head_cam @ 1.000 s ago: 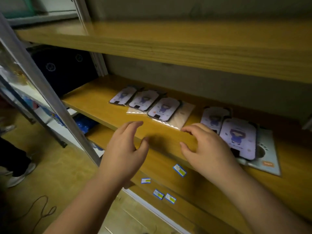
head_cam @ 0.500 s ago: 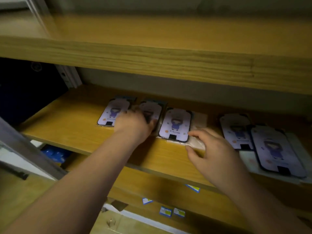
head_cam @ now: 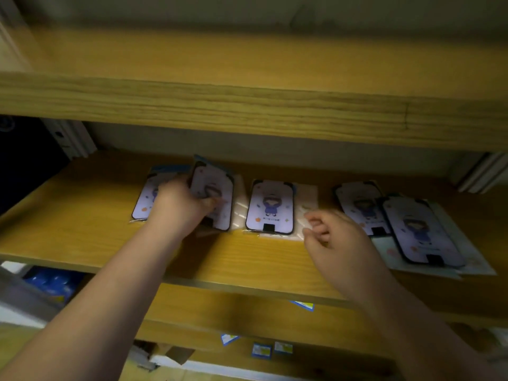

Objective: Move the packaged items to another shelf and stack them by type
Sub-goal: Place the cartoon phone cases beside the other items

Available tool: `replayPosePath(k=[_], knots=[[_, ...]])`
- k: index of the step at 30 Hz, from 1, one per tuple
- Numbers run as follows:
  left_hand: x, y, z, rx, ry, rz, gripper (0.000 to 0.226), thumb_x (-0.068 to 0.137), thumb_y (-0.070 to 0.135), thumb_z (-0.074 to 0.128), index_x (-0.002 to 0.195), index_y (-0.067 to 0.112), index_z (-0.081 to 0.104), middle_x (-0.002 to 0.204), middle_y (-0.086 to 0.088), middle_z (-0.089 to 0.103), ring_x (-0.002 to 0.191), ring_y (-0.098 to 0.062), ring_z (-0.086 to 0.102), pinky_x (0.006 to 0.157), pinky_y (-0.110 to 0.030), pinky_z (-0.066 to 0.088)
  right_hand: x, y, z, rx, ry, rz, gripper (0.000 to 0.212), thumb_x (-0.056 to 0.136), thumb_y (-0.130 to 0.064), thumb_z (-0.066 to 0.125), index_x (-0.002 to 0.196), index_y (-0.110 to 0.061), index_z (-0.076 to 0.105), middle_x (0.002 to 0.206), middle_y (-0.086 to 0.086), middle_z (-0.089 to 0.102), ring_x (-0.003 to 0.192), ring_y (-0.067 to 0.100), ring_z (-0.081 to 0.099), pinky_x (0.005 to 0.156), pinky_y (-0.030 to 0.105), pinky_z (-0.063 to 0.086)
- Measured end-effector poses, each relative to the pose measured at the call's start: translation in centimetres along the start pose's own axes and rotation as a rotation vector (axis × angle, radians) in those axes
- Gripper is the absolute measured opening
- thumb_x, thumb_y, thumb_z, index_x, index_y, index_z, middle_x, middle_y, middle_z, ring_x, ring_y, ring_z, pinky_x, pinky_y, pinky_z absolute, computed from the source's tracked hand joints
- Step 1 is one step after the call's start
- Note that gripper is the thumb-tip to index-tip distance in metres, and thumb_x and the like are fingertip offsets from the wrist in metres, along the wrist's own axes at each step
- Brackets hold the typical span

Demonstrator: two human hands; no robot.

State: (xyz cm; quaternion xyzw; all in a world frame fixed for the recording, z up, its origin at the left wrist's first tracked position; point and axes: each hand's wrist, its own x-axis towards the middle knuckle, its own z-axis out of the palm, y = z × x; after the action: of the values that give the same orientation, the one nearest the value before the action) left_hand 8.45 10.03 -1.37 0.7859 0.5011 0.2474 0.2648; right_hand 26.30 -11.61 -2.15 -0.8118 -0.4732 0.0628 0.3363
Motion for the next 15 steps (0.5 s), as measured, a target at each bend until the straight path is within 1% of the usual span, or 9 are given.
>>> replayPosePath(k=[1, 3, 5, 7, 9, 11, 12, 13, 15], knots=[[-0.6, -0.3, -0.3, -0.118, 0.006, -0.037, 0.054, 0.074, 0.040, 0.083, 0.117, 0.012, 0.065, 0.107, -0.009, 0.072, 0.094, -0.027, 0.067, 0.080, -0.046, 0.059, 0.6, -0.3, 0.1, -0.013, -0.001, 0.025, 0.030, 0.092, -0.028, 0.060, 0.121, -0.022, 0.063, 0.108, -0.004, 0.065, 0.098, 0.014, 0.063, 0.081, 0.033, 0.053], [-1.8, -0.9, -0.7, -0.336, -0.015, -0.142, 0.055, 0.072, 0.040, 0.086, 0.116, 0.017, 0.065, 0.106, -0.004, 0.073, 0.097, -0.026, 0.069, 0.085, -0.049, 0.058, 1.9, -1.2, 0.5, -0.111, -0.033, 0.055, 0.030, 0.092, -0.034, 0.059, 0.116, -0.016, 0.063, 0.107, 0.005, 0.067, 0.099, 0.025, 0.061, 0.078, 0.033, 0.048], [-2.9, -1.5, -1.0, -0.558, -0.042, -0.270, 0.057, 0.072, 0.043, 0.086, 0.118, 0.022, 0.062, 0.112, -0.004, 0.072, 0.101, -0.027, 0.069, 0.090, -0.052, 0.057, 3.3, -2.4, 1.2, -0.251, -0.104, 0.077, 0.044, 0.092, -0.050, 0.056, 0.117, -0.014, 0.062, 0.110, 0.009, 0.066, 0.101, 0.029, 0.060, 0.080, 0.035, 0.048], [-3.9, -1.8, -1.4, -0.727, -0.053, -0.357, 0.056, 0.075, 0.042, 0.083, 0.123, 0.023, 0.060, 0.116, -0.006, 0.070, 0.101, -0.028, 0.071, 0.087, -0.050, 0.058, 4.6, -3.5, 2.2, -0.365, -0.163, 0.108, 0.061, 0.090, -0.064, 0.051, 0.120, -0.011, 0.060, 0.115, 0.013, 0.064, 0.102, 0.030, 0.060, 0.084, 0.036, 0.050], [-4.7, -1.8, -1.6, -0.829, -0.049, -0.378, 0.053, 0.081, 0.037, 0.079, 0.127, 0.021, 0.059, 0.116, -0.008, 0.072, 0.098, -0.026, 0.073, 0.080, -0.046, 0.060, 5.6, -4.4, 3.2, -0.463, -0.196, 0.135, 0.074, 0.088, -0.072, 0.047, 0.125, -0.009, 0.057, 0.121, 0.017, 0.062, 0.106, 0.032, 0.059, 0.087, 0.036, 0.050], [-5.2, -1.7, -1.8, -0.892, -0.028, -0.377, 0.048, 0.084, 0.030, 0.077, 0.126, 0.019, 0.059, 0.112, -0.009, 0.074, 0.093, -0.025, 0.076, 0.070, -0.040, 0.061, 6.3, -5.1, 4.0, -0.563, -0.212, 0.122, 0.084, 0.087, -0.075, 0.045, 0.134, -0.005, 0.050, 0.131, 0.020, 0.058, 0.115, 0.034, 0.055, 0.094, 0.038, 0.045], [-5.4, -1.5, -1.9, -0.916, -0.018, -0.374, 0.045, 0.084, 0.027, 0.077, 0.125, 0.018, 0.060, 0.110, -0.009, 0.074, 0.091, -0.025, 0.076, 0.066, -0.037, 0.061, 6.6, -5.3, 4.1, -0.571, -0.223, 0.114, 0.088, 0.087, -0.075, 0.046, 0.137, -0.003, 0.048, 0.135, 0.020, 0.056, 0.119, 0.035, 0.054, 0.097, 0.038, 0.044], [-5.7, -1.5, -1.9, -0.934, -0.012, -0.371, 0.044, 0.084, 0.025, 0.077, 0.124, 0.017, 0.060, 0.108, -0.009, 0.075, 0.090, -0.024, 0.076, 0.064, -0.035, 0.060, 6.9, -5.4, 4.1, -0.542, -0.241, 0.116, 0.088, 0.085, -0.074, 0.050, 0.138, -0.004, 0.049, 0.137, 0.020, 0.056, 0.120, 0.035, 0.053, 0.098, 0.038, 0.044], [-6.1, -1.3, -1.8, -0.952, -0.012, -0.363, 0.043, 0.084, 0.024, 0.077, 0.123, 0.016, 0.061, 0.106, -0.009, 0.076, 0.089, -0.024, 0.077, 0.065, -0.036, 0.060, 7.5, -5.3, 3.9, -0.383, -0.280, 0.158, 0.082, 0.078, -0.070, 0.065, 0.131, -0.008, 0.058, 0.131, 0.016, 0.062, 0.115, 0.031, 0.058, 0.095, 0.036, 0.048]])
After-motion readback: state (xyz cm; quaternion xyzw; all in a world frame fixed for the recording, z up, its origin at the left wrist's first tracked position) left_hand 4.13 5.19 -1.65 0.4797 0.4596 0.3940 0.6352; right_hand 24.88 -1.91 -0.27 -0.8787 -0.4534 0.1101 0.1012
